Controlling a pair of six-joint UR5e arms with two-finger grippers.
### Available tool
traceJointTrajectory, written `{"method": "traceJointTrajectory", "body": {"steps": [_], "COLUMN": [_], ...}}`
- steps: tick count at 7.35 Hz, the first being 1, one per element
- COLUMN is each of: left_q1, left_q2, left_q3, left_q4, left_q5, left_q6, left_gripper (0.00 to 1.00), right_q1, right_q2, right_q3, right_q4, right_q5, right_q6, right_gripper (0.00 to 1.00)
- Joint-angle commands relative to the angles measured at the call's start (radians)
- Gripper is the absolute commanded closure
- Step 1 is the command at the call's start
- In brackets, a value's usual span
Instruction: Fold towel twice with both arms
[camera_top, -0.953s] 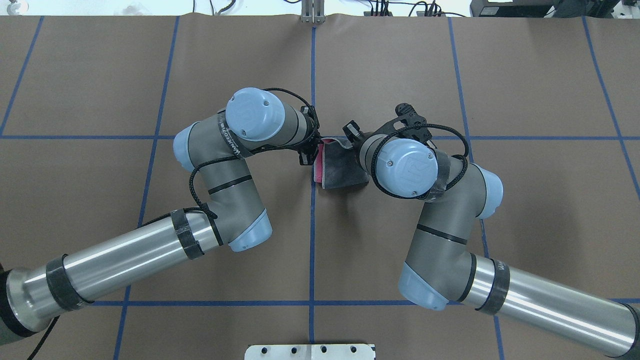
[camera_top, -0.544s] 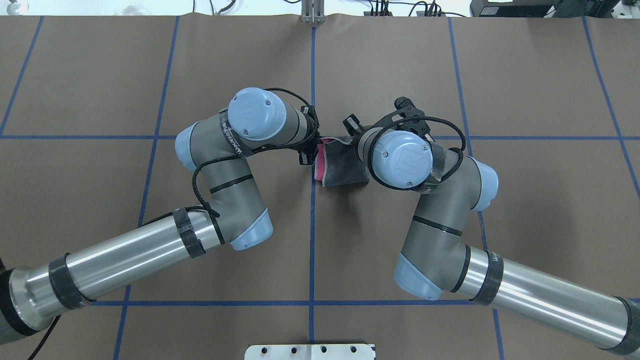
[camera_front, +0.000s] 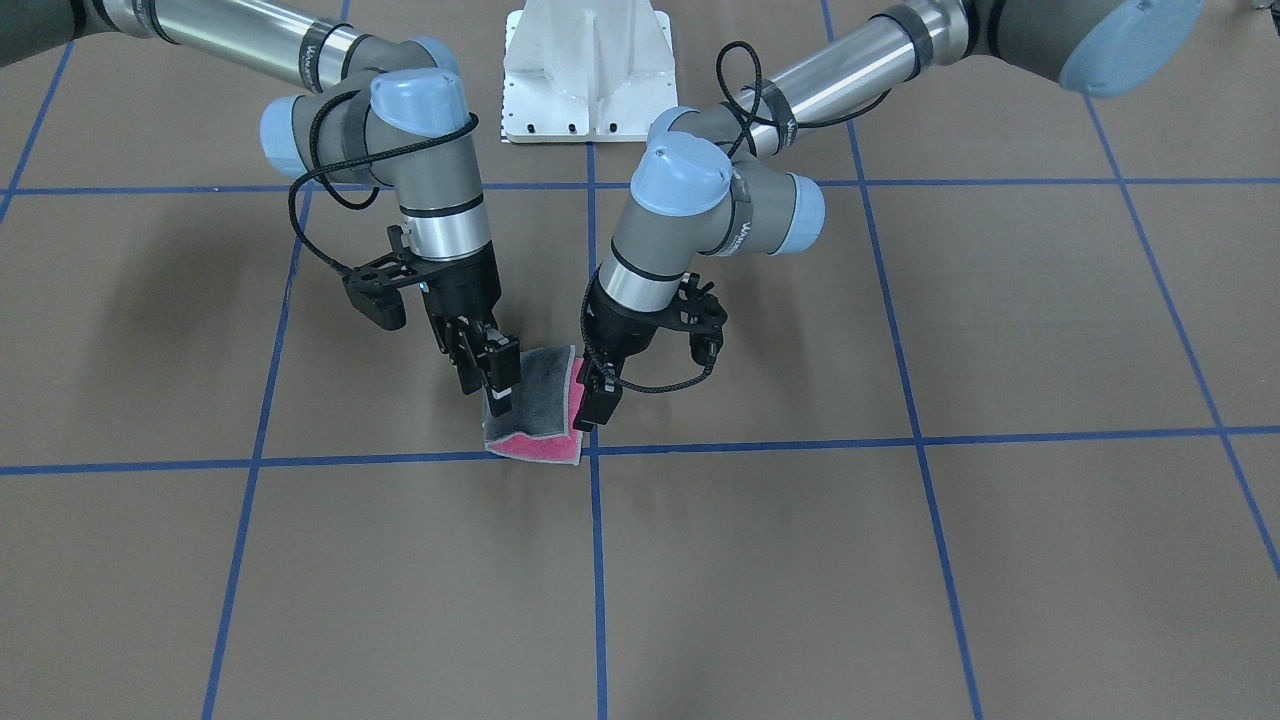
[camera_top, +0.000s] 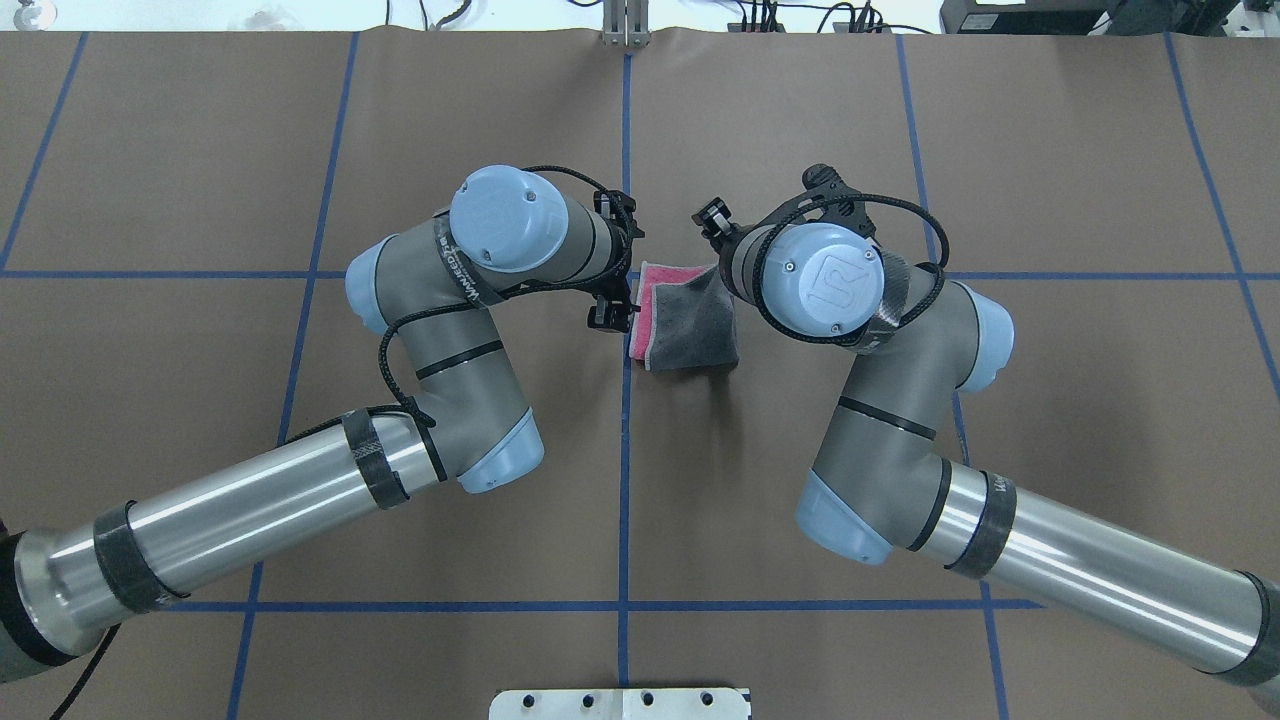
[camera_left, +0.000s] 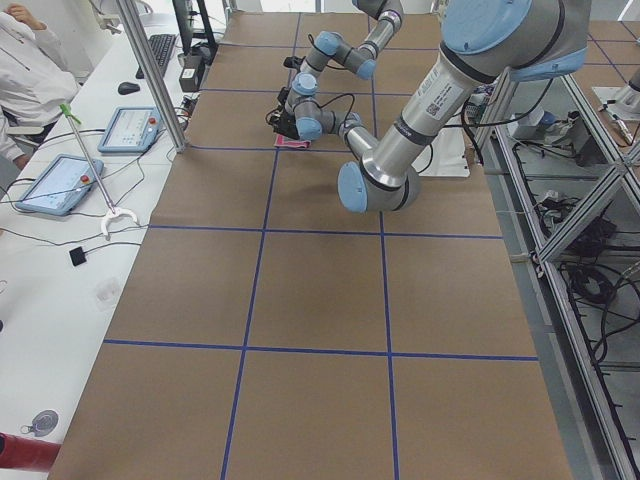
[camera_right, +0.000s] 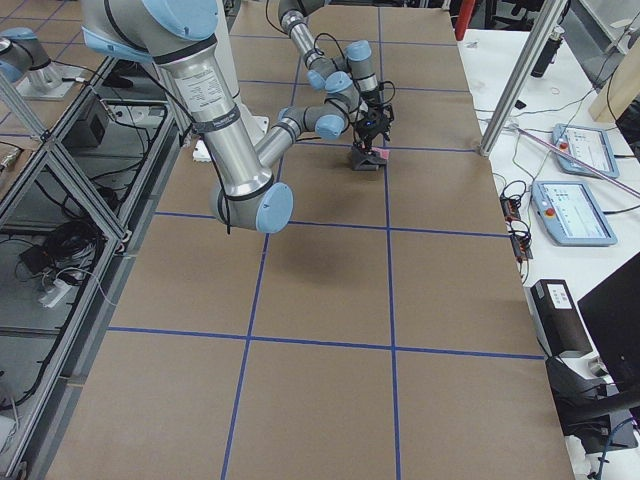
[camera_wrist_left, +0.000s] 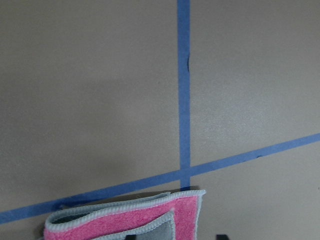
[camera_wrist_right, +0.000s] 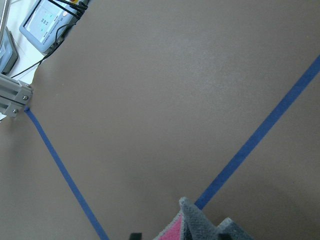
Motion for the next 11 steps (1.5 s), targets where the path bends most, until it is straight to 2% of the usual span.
{"method": "traceJointTrajectory", "body": {"steps": [1, 2, 3, 5, 6, 7, 9, 10, 11], "left_q1": [-0.005, -0.020, -0.020, -0.008, -0.008, -0.011, -0.082, -0.139, -0.225], "left_q2": [0.002, 0.009, 0.026, 0.035, 0.096, 0.200, 0.325, 0.391, 0.452], "left_q3": [-0.039, -0.073, -0.129, -0.316, -0.423, -0.506, -0.533, -0.542, -0.544], "left_q4": [0.009, 0.020, 0.119, 0.549, 0.663, 0.676, 0.680, 0.680, 0.678], "left_q5": [-0.058, -0.098, -0.098, -0.096, -0.104, -0.104, -0.104, -0.130, -0.206], "left_q6": [0.146, 0.261, 0.455, 0.984, 1.193, 1.380, 1.698, 1.844, 1.994], "left_gripper": [0.00, 0.00, 0.00, 0.00, 0.00, 0.00, 0.00, 0.00, 0.00], "right_q1": [0.031, 0.043, 0.069, 0.180, 0.256, 0.323, 0.455, 0.538, 0.631], "right_q2": [-0.012, -0.027, -0.067, -0.133, -0.163, -0.199, -0.231, -0.251, -0.256], "right_q3": [0.000, 0.000, 0.006, 0.004, -0.002, -0.017, -0.102, -0.155, -0.231], "right_q4": [0.000, 0.000, 0.000, -0.011, -0.015, -0.015, -0.017, -0.017, -0.017], "right_q5": [0.079, 0.163, 0.241, 0.402, 0.502, 0.556, 0.651, 0.697, 0.756], "right_q6": [-0.165, -0.307, -0.477, -0.810, -0.944, -1.105, -1.366, -1.539, -1.711], "right_gripper": [0.01, 0.01, 0.01, 0.01, 0.01, 0.01, 0.01, 0.01, 0.01]}}
